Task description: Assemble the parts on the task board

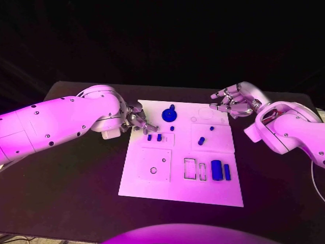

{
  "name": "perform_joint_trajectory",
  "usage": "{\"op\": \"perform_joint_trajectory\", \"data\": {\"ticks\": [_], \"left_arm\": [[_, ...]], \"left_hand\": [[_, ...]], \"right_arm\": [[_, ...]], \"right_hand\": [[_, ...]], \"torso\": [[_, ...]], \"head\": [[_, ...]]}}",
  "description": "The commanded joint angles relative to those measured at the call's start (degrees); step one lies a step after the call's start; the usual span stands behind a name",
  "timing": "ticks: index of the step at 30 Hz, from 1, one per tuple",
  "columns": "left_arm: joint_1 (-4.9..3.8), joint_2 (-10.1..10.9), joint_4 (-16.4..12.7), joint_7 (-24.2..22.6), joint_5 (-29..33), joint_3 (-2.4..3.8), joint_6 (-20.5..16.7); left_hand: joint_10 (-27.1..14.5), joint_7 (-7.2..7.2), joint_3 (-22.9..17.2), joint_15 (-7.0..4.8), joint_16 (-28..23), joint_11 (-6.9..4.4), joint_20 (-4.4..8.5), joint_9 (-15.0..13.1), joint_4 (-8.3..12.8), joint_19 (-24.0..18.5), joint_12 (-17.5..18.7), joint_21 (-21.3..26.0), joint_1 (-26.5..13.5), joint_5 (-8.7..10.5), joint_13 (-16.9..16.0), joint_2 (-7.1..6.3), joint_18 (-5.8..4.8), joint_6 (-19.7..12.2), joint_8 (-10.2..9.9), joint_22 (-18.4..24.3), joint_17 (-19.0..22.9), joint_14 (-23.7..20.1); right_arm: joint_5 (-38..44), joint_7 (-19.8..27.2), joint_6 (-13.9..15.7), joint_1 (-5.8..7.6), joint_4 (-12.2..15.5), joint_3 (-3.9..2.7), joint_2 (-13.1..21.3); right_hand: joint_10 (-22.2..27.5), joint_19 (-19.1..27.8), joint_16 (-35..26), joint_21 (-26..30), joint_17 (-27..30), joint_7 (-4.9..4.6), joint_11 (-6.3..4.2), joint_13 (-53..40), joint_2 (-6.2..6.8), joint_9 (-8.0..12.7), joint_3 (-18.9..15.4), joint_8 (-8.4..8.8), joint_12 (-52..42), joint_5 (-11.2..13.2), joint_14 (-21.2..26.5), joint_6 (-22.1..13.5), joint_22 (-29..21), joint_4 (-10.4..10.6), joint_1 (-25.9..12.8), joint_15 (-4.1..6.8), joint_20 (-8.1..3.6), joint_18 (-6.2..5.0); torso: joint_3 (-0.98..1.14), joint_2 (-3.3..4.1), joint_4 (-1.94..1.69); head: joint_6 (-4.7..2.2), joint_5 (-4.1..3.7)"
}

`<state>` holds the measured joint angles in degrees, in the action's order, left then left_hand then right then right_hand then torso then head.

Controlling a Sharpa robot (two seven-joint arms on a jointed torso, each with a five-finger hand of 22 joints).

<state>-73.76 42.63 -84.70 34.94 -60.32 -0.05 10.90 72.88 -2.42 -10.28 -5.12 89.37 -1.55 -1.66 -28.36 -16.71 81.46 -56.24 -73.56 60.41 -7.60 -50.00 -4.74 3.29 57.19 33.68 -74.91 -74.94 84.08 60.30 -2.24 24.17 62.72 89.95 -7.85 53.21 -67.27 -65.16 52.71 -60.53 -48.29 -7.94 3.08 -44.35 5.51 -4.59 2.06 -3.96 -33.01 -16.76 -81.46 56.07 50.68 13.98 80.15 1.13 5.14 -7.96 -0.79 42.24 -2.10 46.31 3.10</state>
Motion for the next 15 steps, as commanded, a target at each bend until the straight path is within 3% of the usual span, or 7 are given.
{"op": "perform_joint_trajectory", "data": {"ticks": [1, 3, 9, 12, 13, 15], "left_arm": [[-0.13, 0.21, -0.23, -3.42, 3.40, 0.11, -5.99], [-0.15, 0.37, -0.19, -4.38, 4.72, 0.15, -7.17], [-0.21, 0.65, 0.02, -5.37, 4.32, 0.18, -8.88], [-0.21, 0.48, 0.18, -8.12, 2.36, 0.17, -10.44], [-0.21, 0.33, 0.26, -9.91, 1.81, 0.12, -11.18], [-0.14, -0.07, 0.36, -14.75, 0.70, -0.15, -12.80]], "left_hand": [[-0.89, 0.12, 1.11, 0.52, -0.87, 0.04, -0.17, 0.11, 0.00, -0.76, 1.21, 1.17, -0.44, -0.10, 1.19, -0.54, 1.25, -0.53, 0.41, -1.74, -13.08, 5.35], [-2.40, -0.03, 2.41, 0.64, -2.12, 0.19, -0.25, 0.26, 0.01, -1.86, 3.52, 3.61, -0.50, -0.14, 3.81, -0.38, 1.77, -1.00, 0.53, 0.01, -11.52, 4.88], [-2.81, -0.08, 3.63, 0.63, -2.46, 0.23, -0.27, 0.39, 0.06, -1.98, 4.16, 4.37, -0.09, -0.17, 4.73, -0.06, 1.88, -1.33, 0.78, 0.49, -11.16, 4.80], [-3.55, -0.09, 3.23, 0.47, -2.88, 0.19, -0.17, 0.52, 1.34, -2.13, 5.12, 5.25, 4.38, -0.37, 6.01, 0.23, 2.04, -1.96, 1.03, 1.07, -10.69, 4.68], [-5.37, -0.38, 2.67, 0.55, -4.32, 0.40, -0.15, 0.72, 2.13, -3.35, 7.31, 7.76, 6.77, -0.40, 8.27, 0.24, 2.59, -2.94, 0.75, 2.86, -9.02, 4.12], [-11.02, -2.21, 0.66, 1.78, -13.22, 1.86, -0.75, 1.89, 4.04, -10.24, 11.98, 20.53, 12.97, -0.37, 11.62, 0.27, 4.91, -6.60, -0.94, 11.76, 0.53, -0.13]], "right_arm": [[0.22, 0.37, -0.71, -0.08, 0.00, 0.04, 0.00], [0.21, 0.36, -0.72, -0.11, -0.03, 0.06, 0.00], [0.20, 0.34, -0.77, -0.24, -0.09, 0.12, -0.03], [0.20, 0.34, -0.73, -0.28, -0.08, 0.14, -0.03], [0.20, 0.34, -0.72, -0.29, -0.08, 0.14, -0.04], [0.20, 0.36, -0.67, -0.31, -0.05, 0.14, -0.07]], "right_hand": [[-0.18, 0.24, -0.28, 0.38, 0.07, -0.29, 0.01, 0.05, -0.27, -0.01, -0.13, -0.14, 0.27, -0.14, -0.34, 0.11, -0.05, 0.17, 0.25, 0.02, 0.08, -0.52], [-0.18, 0.24, -0.28, 0.38, 0.07, -0.29, 0.01, 0.05, -0.27, -0.01, -0.13, -0.14, 0.27, -0.14, -0.34, 0.11, -0.05, 0.17, 0.25, 0.02, 0.08, -0.52], [-0.18, 0.24, -0.28, 0.38, 0.07, -0.29, 0.01, 0.05, -0.27, -0.01, -0.13, -0.14, 0.27, -0.14, -0.34, 0.11, -0.05, 0.17, 0.25, 0.02, 0.08, -0.52], [-0.18, 0.24, -0.28, 0.38, 0.07, -0.29, 0.01, 0.05, -0.27, -0.01, -0.13, -0.14, 0.27, -0.14, -0.34, 0.11, -0.05, 0.17, 0.25, 0.02, 0.08, -0.52], [-0.18, 0.24, -0.28, 0.38, 0.07, -0.29, 0.01, 0.05, -0.27, -0.01, -0.13, -0.14, 0.27, -0.14, -0.34, 0.11, -0.05, 0.17, 0.25, 0.02, 0.08, -0.52], [-0.18, 0.24, -0.28, 0.38, 0.07, -0.29, 0.01, 0.05, -0.27, -0.01, -0.13, -0.14, 0.27, -0.14, -0.34, 0.11, -0.05, 0.17, 0.25, 0.02, 0.08, -0.52]], "torso": [[0.00, 0.04, -0.01], [0.02, 0.05, -0.04], [0.04, 0.03, -0.10], [0.02, 0.04, -0.07], [0.03, 0.05, -0.06], [0.06, 0.05, 0.00]], "head": [[-0.07, -0.12], [-0.16, -0.17], [-0.29, -0.17], [-0.36, -0.19], [-0.41, -0.18], [-0.61, -0.21]]}}
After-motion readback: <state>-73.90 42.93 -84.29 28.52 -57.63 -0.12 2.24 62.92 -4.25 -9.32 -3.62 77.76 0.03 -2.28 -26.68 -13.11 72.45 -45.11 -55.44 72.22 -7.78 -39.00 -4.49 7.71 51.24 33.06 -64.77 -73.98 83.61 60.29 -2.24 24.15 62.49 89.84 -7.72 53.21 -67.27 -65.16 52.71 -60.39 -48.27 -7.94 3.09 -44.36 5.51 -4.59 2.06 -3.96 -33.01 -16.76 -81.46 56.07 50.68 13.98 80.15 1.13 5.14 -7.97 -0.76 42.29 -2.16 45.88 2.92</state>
